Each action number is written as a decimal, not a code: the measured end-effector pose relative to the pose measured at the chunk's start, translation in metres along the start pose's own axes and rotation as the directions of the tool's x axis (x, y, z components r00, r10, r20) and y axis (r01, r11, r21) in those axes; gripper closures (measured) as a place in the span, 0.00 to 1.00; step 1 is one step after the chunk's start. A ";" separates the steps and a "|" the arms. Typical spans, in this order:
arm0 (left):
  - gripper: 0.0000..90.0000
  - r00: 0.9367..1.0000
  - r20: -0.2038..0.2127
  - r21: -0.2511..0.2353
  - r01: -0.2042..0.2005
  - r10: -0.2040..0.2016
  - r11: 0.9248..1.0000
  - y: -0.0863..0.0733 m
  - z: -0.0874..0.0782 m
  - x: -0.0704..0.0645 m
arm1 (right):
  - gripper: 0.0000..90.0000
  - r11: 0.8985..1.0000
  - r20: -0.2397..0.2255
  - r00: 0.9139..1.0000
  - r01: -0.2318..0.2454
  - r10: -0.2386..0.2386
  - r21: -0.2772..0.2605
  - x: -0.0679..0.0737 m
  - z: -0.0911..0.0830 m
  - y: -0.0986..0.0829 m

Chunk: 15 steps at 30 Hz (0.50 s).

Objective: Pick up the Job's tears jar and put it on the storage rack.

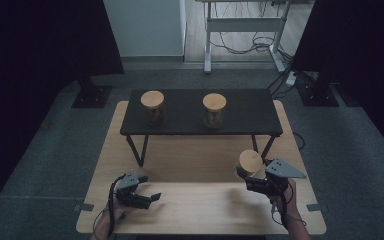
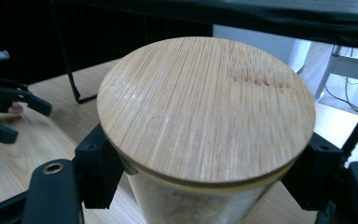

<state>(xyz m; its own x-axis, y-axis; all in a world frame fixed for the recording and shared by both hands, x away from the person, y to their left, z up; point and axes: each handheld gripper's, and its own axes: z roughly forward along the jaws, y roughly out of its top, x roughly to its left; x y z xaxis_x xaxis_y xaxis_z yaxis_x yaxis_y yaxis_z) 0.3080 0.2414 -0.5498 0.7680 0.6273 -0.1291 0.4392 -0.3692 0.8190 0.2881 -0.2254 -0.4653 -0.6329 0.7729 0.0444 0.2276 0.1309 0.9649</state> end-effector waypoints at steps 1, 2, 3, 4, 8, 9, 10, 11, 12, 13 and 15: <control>0.10 1.000 0.000 0.000 0.000 0.000 1.000 0.000 0.000 0.000 | 0.28 1.000 0.001 1.000 0.002 -0.002 -0.002 0.000 0.000 0.001; 0.10 1.000 0.001 0.000 0.000 0.000 1.000 0.000 0.000 0.000 | 0.28 1.000 0.002 1.000 0.005 -0.005 -0.004 0.000 0.000 0.002; 0.10 1.000 0.001 0.000 0.000 0.000 1.000 0.000 0.000 0.000 | 0.28 1.000 0.002 1.000 0.003 -0.003 -0.005 -0.001 0.000 0.003; 0.10 1.000 0.001 0.000 0.000 0.000 1.000 0.000 0.000 0.000 | 0.28 1.000 0.001 1.000 0.003 -0.003 -0.006 -0.001 0.000 0.004; 0.10 1.000 0.000 0.000 0.000 0.000 1.000 0.000 0.000 0.000 | 0.28 1.000 -0.001 1.000 0.005 -0.005 -0.010 -0.001 0.000 0.007; 0.10 1.000 0.000 0.000 0.000 0.000 1.000 0.000 0.000 0.000 | 0.28 1.000 -0.001 1.000 0.006 -0.006 -0.011 -0.001 0.000 0.007; 0.10 1.000 0.000 0.000 -0.001 0.001 1.000 0.000 0.000 0.000 | 0.28 1.000 -0.001 1.000 0.006 -0.006 -0.012 -0.001 0.000 0.008; 0.10 1.000 0.000 0.000 -0.001 0.001 1.000 0.000 0.000 0.000 | 0.28 1.000 -0.001 1.000 0.007 -0.007 -0.013 -0.001 0.000 0.009; 0.10 1.000 0.000 0.000 -0.001 0.001 1.000 0.000 0.000 0.000 | 0.28 1.000 -0.001 1.000 0.007 -0.007 -0.013 -0.001 0.000 0.009; 0.10 1.000 0.000 0.000 0.000 0.000 1.000 0.000 0.000 0.000 | 0.28 1.000 -0.001 1.000 0.008 -0.008 -0.014 -0.001 0.000 0.010; 0.10 1.000 0.000 0.000 0.000 0.000 1.000 0.000 0.000 0.000 | 0.28 1.000 -0.001 1.000 0.010 -0.010 -0.016 -0.001 -0.001 0.011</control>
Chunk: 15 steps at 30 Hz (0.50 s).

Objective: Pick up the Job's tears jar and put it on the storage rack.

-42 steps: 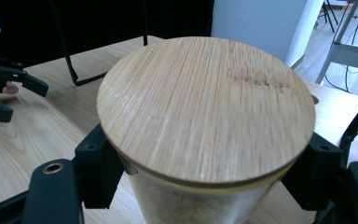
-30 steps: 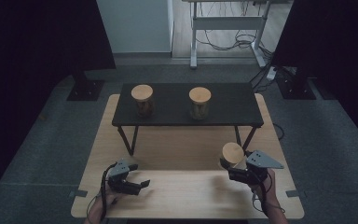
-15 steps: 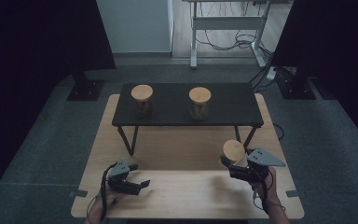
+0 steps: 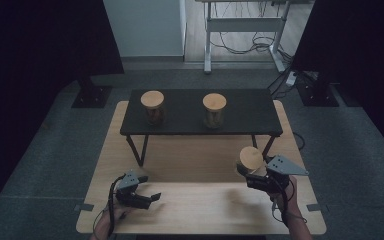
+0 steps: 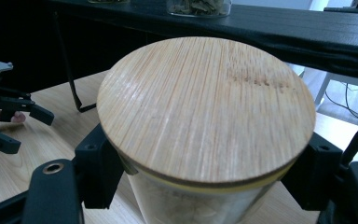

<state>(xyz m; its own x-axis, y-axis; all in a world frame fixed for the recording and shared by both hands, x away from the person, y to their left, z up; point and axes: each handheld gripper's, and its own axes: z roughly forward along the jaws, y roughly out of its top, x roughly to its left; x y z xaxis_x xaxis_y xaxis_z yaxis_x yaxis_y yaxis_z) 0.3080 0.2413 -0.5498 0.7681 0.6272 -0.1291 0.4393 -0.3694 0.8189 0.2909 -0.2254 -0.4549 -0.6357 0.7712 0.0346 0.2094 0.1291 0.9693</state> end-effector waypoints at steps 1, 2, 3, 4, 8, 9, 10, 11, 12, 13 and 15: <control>0.10 1.000 0.000 0.000 0.000 0.000 1.000 0.000 0.000 0.000 | 0.28 1.000 0.000 1.000 -0.002 0.002 0.000 0.000 0.000 0.001; 0.10 1.000 0.000 0.000 0.000 0.000 1.000 0.000 0.000 0.000 | 0.28 1.000 0.001 1.000 -0.001 0.001 -0.001 0.000 0.000 0.001; 0.10 1.000 0.000 0.000 0.000 0.000 1.000 0.000 0.000 0.000 | 0.28 1.000 0.002 1.000 -0.002 0.002 -0.003 -0.001 0.000 0.002; 0.10 1.000 0.000 0.000 0.000 0.000 1.000 0.000 0.000 0.000 | 0.28 1.000 0.002 1.000 -0.003 0.003 -0.004 -0.001 -0.001 0.003; 0.10 1.000 0.000 0.000 -0.001 0.001 1.000 0.000 0.000 0.000 | 0.28 1.000 0.002 1.000 -0.001 0.001 -0.009 -0.002 -0.001 0.005; 0.10 1.000 0.000 0.000 -0.001 0.001 1.000 0.000 0.000 0.000 | 0.28 1.000 0.003 1.000 -0.002 0.002 -0.009 -0.002 -0.001 0.006; 0.10 1.000 0.000 0.000 -0.001 0.001 1.000 0.000 0.000 0.000 | 0.28 1.000 0.003 1.000 -0.001 0.001 -0.009 -0.002 -0.001 0.007; 0.10 1.000 0.000 0.000 0.000 0.000 1.000 0.000 0.000 0.000 | 0.28 1.000 0.005 1.000 0.000 0.000 -0.011 -0.002 -0.001 0.007; 0.10 1.000 0.000 0.001 0.001 -0.001 1.000 0.000 0.000 0.000 | 0.28 1.000 0.006 1.000 -0.001 0.001 -0.012 -0.002 -0.001 0.008; 0.10 1.000 -0.001 0.000 0.001 -0.001 1.000 0.000 0.000 0.000 | 0.28 1.000 0.006 1.000 -0.003 0.003 -0.014 -0.003 -0.001 0.008; 0.10 1.000 0.000 0.000 0.000 0.000 1.000 0.000 0.000 0.000 | 0.28 1.000 0.007 1.000 -0.002 0.002 -0.017 -0.004 -0.001 0.009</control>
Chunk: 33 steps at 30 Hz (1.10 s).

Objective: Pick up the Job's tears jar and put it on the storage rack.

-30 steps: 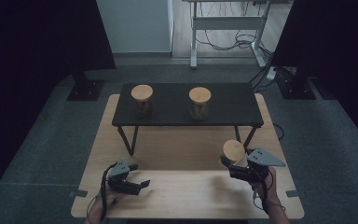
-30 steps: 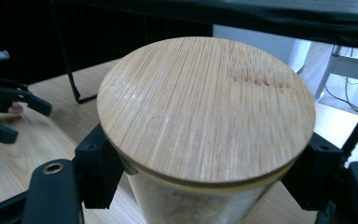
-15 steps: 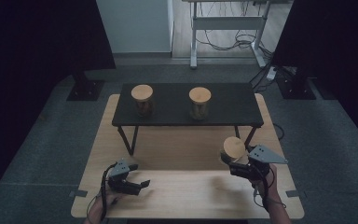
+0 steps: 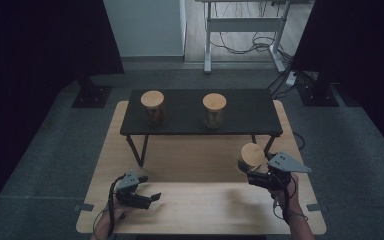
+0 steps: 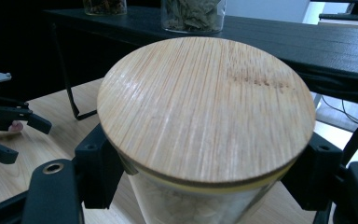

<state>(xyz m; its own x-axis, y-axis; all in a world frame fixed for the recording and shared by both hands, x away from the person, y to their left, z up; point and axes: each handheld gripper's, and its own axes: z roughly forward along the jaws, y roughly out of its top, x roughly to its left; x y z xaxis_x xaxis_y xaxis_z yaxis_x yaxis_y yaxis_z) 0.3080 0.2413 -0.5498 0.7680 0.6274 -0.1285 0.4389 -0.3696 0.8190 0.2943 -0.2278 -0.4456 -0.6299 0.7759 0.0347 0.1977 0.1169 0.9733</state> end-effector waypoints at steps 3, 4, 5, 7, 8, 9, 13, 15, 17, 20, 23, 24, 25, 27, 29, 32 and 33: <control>0.10 1.000 0.000 0.000 0.000 0.000 1.000 0.000 0.000 0.000 | 0.28 1.000 0.002 1.000 -0.002 0.002 0.000 -0.001 0.000 0.001; 0.10 1.000 0.000 0.000 0.000 0.000 1.000 0.000 0.000 0.000 | 0.28 1.000 0.002 1.000 -0.002 0.002 -0.002 -0.002 0.000 0.002; 0.10 1.000 0.000 0.000 0.000 0.000 1.000 0.000 0.000 0.000 | 0.28 1.000 0.001 1.000 -0.003 0.003 -0.003 -0.002 0.000 0.002; 0.10 1.000 0.000 0.001 0.000 0.000 1.000 0.000 0.000 0.000 | 0.28 1.000 0.002 1.000 -0.003 0.003 -0.005 -0.002 0.000 0.004; 0.10 1.000 0.000 0.001 -0.001 0.001 1.000 0.000 0.000 0.000 | 0.28 1.000 0.002 1.000 -0.001 0.001 -0.007 -0.003 -0.001 0.004; 0.10 1.000 0.000 0.001 -0.001 0.001 1.000 0.000 0.000 0.000 | 0.28 1.000 0.003 1.000 -0.002 0.002 -0.007 -0.003 -0.001 0.005; 0.10 1.000 0.000 0.000 -0.001 0.001 1.000 0.000 0.000 0.000 | 0.28 1.000 0.007 1.000 0.001 -0.001 -0.010 -0.004 -0.001 0.008; 0.10 1.000 0.000 0.001 -0.002 0.002 1.000 0.000 0.000 0.000 | 0.28 1.000 0.008 1.000 0.007 -0.006 -0.014 -0.005 -0.001 0.011; 0.10 1.000 0.000 0.001 -0.003 0.003 1.000 0.000 0.000 0.000 | 0.28 1.000 0.009 1.000 0.010 -0.009 -0.017 -0.006 -0.002 0.013; 0.10 1.000 0.000 0.001 -0.003 0.003 1.000 0.000 0.000 0.000 | 0.28 1.000 0.010 1.000 0.012 -0.012 -0.023 -0.007 -0.002 0.017; 0.10 1.000 -0.001 0.000 -0.004 0.004 1.000 0.000 0.000 0.000 | 0.28 1.000 0.013 1.000 0.012 -0.011 -0.026 -0.008 -0.002 0.019; 0.10 1.000 -0.001 0.000 -0.003 0.003 1.000 0.000 0.000 0.000 | 0.28 1.000 0.014 1.000 0.010 -0.010 -0.027 -0.008 -0.002 0.020; 0.10 1.000 -0.001 0.000 -0.003 0.003 1.000 0.000 0.000 0.000 | 0.28 1.000 0.015 1.000 0.012 -0.011 -0.028 -0.009 -0.002 0.021; 0.10 1.000 -0.001 0.000 -0.004 0.004 1.000 0.000 0.000 0.000 | 0.28 0.999 0.016 1.000 0.009 -0.009 -0.031 -0.009 -0.002 0.022; 0.10 1.000 -0.001 0.001 -0.004 0.004 1.000 0.000 0.000 0.000 | 0.28 0.999 0.017 1.000 0.010 -0.009 -0.033 -0.011 -0.002 0.023; 0.10 1.000 -0.001 0.001 -0.004 0.004 1.000 0.000 0.000 0.000 | 0.28 0.999 0.019 1.000 0.006 -0.005 -0.033 -0.012 -0.002 0.024; 0.10 1.000 -0.001 0.001 -0.003 0.003 1.000 0.000 0.000 0.000 | 0.28 0.999 0.021 1.000 0.008 -0.007 -0.033 -0.013 -0.002 0.025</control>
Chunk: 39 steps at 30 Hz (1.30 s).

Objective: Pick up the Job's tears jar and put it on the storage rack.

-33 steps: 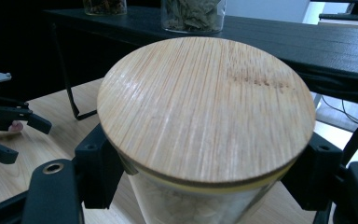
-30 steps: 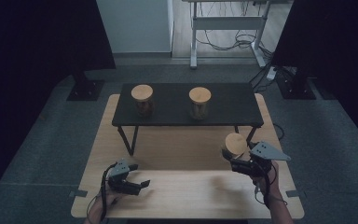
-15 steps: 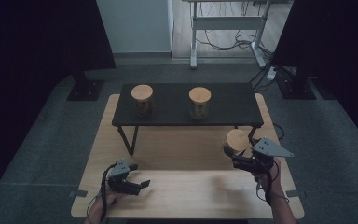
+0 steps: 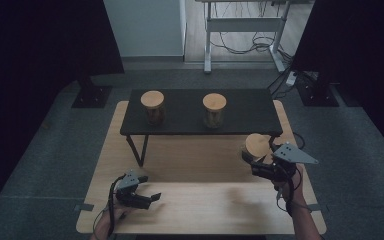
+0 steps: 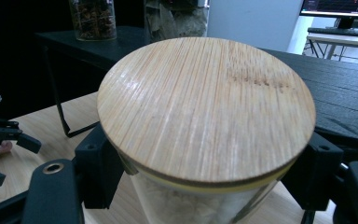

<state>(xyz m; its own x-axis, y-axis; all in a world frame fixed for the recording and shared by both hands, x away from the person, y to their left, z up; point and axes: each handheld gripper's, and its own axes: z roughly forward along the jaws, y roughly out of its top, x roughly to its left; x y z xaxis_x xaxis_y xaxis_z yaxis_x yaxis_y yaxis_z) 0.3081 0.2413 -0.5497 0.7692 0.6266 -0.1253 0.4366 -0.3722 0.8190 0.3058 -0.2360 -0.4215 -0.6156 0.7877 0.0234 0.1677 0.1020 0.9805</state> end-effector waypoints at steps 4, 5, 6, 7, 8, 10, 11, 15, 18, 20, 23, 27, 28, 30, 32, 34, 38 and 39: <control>0.10 1.000 0.000 0.000 0.000 0.000 1.000 0.000 0.000 0.000 | 0.28 1.000 0.002 1.000 0.004 -0.004 -0.001 -0.001 0.000 0.003; 0.10 1.000 0.000 -0.001 0.001 -0.001 1.000 0.000 0.000 0.000 | 0.28 1.000 0.002 1.000 0.003 -0.003 0.000 -0.001 0.000 0.004; 0.10 1.000 0.001 -0.002 0.002 -0.002 1.000 0.000 0.000 0.000 | 0.28 1.000 0.002 1.000 0.007 -0.007 -0.002 -0.002 0.000 0.004; 0.10 1.000 0.000 -0.001 0.001 -0.001 1.000 0.000 0.000 0.000 | 0.28 1.000 0.003 1.000 0.007 -0.007 -0.002 -0.002 0.000 0.005; 0.10 1.000 0.000 -0.001 0.001 -0.001 1.000 0.000 0.000 0.000 | 0.28 1.000 0.003 1.000 0.011 -0.011 -0.005 -0.002 0.000 0.006; 0.10 1.000 0.000 -0.001 0.001 -0.001 1.000 0.000 0.000 0.000 | 0.28 1.000 0.005 1.000 0.011 -0.011 -0.006 -0.003 0.000 0.009; 0.10 1.000 0.000 -0.001 0.000 0.000 1.000 0.000 0.000 0.000 | 0.28 1.000 0.005 1.000 0.012 -0.012 -0.006 -0.003 0.000 0.010; 0.10 1.000 0.001 -0.002 0.003 -0.003 1.000 0.000 0.000 0.000 | 0.28 1.000 0.006 1.000 0.015 -0.015 -0.010 -0.004 0.000 0.014; 0.10 1.000 0.000 -0.002 0.003 -0.003 1.000 0.000 0.000 0.000 | 0.28 1.000 0.006 1.000 0.015 -0.015 -0.012 -0.006 0.000 0.016; 0.10 1.000 0.000 -0.003 0.003 -0.003 1.000 0.000 0.000 0.000 | 0.28 1.000 0.007 1.000 0.015 -0.015 -0.014 -0.007 0.000 0.018; 0.10 1.000 0.001 -0.002 0.003 -0.003 1.000 0.000 0.000 0.000 | 0.28 1.000 0.009 1.000 0.014 -0.014 -0.016 -0.009 0.000 0.020; 0.10 1.000 0.001 -0.002 0.003 -0.003 1.000 0.000 0.000 0.000 | 0.28 1.000 0.012 1.000 0.012 -0.012 -0.020 -0.011 0.000 0.022; 0.10 1.000 0.001 -0.002 0.003 -0.003 1.000 0.000 0.000 0.000 | 0.28 1.000 0.012 1.000 0.012 -0.012 -0.020 -0.012 0.001 0.023; 0.10 1.000 0.001 -0.002 0.003 -0.003 1.000 0.000 0.000 0.000 | 0.28 1.000 0.012 1.000 0.010 -0.010 -0.021 -0.013 0.002 0.024; 0.10 1.000 0.001 -0.002 0.003 -0.003 1.000 0.000 0.000 0.000 | 0.28 1.000 0.014 1.000 0.016 -0.016 -0.016 -0.013 0.003 0.025; 0.10 1.000 0.001 -0.003 0.003 -0.003 1.000 0.000 0.000 0.000 | 0.28 1.000 0.012 1.000 0.015 -0.015 -0.018 -0.014 0.005 0.026; 0.10 1.000 0.001 -0.003 0.003 -0.003 1.000 0.000 0.000 0.000 | 0.28 1.000 0.014 1.000 0.013 -0.013 -0.018 -0.016 0.007 0.028; 0.10 1.000 0.001 -0.003 0.003 -0.003 1.000 0.000 0.000 0.000 | 0.28 1.000 0.012 1.000 0.013 -0.013 -0.017 -0.016 0.008 0.029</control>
<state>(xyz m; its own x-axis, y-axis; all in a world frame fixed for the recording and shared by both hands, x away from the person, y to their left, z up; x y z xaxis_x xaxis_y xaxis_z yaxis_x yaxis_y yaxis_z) 0.3081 0.2412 -0.5498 0.7683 0.6271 -0.1287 0.4379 -0.3682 0.8202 0.3265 -0.2409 -0.3949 -0.6086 0.7934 0.0085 0.1464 0.1018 0.9840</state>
